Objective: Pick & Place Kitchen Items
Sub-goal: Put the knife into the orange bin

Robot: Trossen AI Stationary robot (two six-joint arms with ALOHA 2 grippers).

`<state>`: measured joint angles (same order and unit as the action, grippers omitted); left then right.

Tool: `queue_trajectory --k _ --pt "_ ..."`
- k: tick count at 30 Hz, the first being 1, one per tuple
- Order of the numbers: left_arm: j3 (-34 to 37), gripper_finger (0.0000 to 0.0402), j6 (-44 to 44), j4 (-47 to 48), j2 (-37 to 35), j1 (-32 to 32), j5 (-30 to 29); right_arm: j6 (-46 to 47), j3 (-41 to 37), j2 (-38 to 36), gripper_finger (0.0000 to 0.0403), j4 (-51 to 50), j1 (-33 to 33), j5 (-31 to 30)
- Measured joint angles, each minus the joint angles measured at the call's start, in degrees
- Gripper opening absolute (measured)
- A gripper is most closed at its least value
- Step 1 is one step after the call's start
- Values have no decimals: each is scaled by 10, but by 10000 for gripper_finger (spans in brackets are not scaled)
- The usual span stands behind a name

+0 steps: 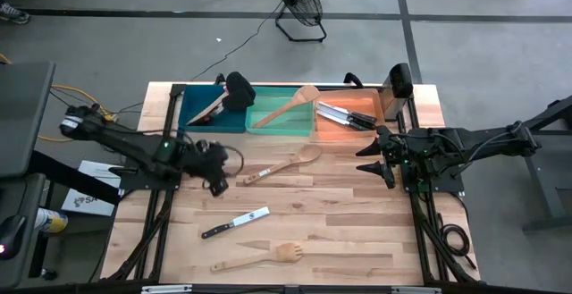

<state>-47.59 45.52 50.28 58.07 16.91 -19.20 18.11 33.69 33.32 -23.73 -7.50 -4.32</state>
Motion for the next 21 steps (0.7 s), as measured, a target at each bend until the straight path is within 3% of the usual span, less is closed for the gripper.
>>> queue_trajectory --k 10,21 --pt "0 190 130 -1 80 161 56 0 0 0 203 0 0 0" --pt "0 190 164 -79 174 247 69 0 0 0 203 0 0 0"
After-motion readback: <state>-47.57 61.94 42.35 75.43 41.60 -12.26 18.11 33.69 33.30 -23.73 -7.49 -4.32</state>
